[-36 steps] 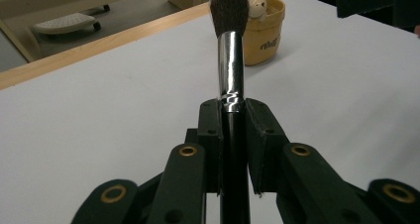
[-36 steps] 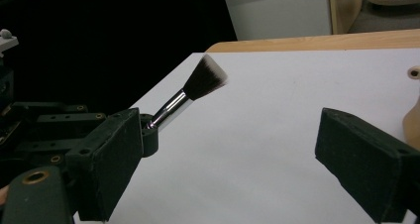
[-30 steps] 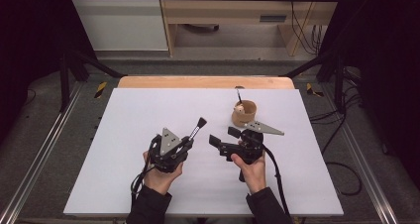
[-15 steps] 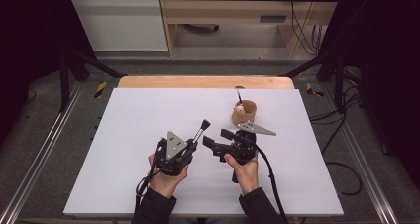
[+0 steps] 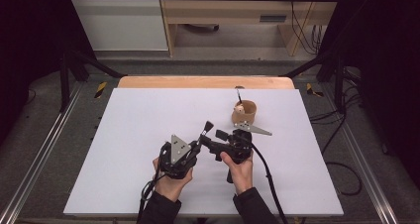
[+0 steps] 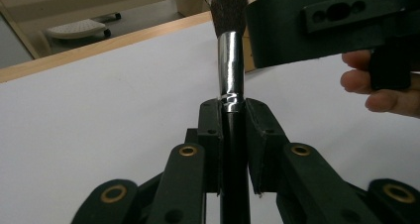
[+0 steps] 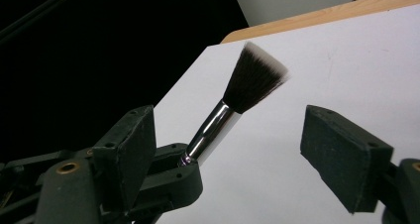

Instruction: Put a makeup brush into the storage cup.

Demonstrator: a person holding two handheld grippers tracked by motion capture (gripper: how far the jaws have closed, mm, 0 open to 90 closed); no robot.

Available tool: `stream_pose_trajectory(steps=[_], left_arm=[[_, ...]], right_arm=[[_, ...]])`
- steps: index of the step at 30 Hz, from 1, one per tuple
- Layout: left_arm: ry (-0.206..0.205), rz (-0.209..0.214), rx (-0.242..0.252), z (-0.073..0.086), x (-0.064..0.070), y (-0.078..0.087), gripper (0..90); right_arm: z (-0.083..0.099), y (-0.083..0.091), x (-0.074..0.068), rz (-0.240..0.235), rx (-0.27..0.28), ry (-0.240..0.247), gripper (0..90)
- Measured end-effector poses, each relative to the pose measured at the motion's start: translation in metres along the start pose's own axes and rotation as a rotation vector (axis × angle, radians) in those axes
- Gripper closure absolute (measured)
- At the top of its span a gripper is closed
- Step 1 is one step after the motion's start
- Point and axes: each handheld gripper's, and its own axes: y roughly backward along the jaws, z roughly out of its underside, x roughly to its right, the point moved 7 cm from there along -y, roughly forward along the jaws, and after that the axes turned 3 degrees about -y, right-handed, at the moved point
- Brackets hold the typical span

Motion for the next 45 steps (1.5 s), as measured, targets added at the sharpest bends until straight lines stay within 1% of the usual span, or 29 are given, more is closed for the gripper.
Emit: stream_pose_trajectory(steps=[4, 5, 7, 10, 11, 14, 15, 16, 19, 21, 25, 33, 40, 45], left_arm=[[0.002, -0.002, 0.009, -0.001, 0.001, 0.0, 78.0], [0.003, -0.004, 0.012, -0.001, 0.002, 0.001, 78.0], [0.0, -0.006, 0.017, -0.002, 0.002, 0.001, 78.0], [0.002, -0.007, 0.024, -0.003, 0.003, 0.002, 78.0], [0.004, -0.008, 0.024, -0.004, 0.003, 0.002, 78.0], [0.0, -0.009, 0.027, -0.004, 0.004, 0.002, 78.0], [-0.002, -0.009, 0.025, -0.005, 0.004, 0.002, 78.0], [-0.001, -0.009, 0.026, -0.005, 0.005, 0.001, 78.0], [-0.003, -0.012, 0.027, -0.005, 0.007, 0.001, 78.0], [-0.01, -0.014, 0.027, -0.005, 0.008, 0.0, 78.0], [-0.013, -0.015, 0.03, -0.006, 0.01, 0.0, 78.0], [-0.016, -0.015, 0.034, -0.006, 0.012, 0.0, 78.0], [-0.023, -0.018, 0.039, -0.008, 0.013, 0.001, 78.0], [-0.02, -0.017, 0.043, -0.008, 0.013, 0.001, 78.0]], right_arm=[[0.001, -0.002, 0.0, -0.001, 0.001, -0.012, 27.4], [0.001, -0.002, 0.0, -0.007, 0.0, -0.023, 28.5], [0.001, -0.002, 0.0, -0.005, 0.0, -0.033, 31.6], [0.001, -0.002, -0.001, -0.013, 0.001, -0.051, 35.4], [0.0, -0.003, -0.001, -0.024, 0.013, -0.051, 36.8], [0.0, -0.003, 0.0, -0.033, 0.014, -0.08, 40.8], [0.0, -0.003, 0.001, -0.04, 0.016, -0.082, 41.4], [0.001, -0.004, 0.002, -0.033, 0.016, -0.083, 42.5], [0.002, -0.004, 0.003, -0.038, 0.012, -0.088, 45.1], [0.002, -0.004, 0.002, -0.049, 0.009, -0.107, 46.8], [0.003, -0.005, 0.002, -0.06, 0.011, -0.108, 50.8], [0.003, -0.005, 0.002, -0.083, 0.01, -0.142, 58.3], [0.003, -0.006, 0.0, -0.115, 0.009, -0.162, 65.2], [0.004, -0.005, -0.001, -0.127, 0.001, -0.177, 71.7]])
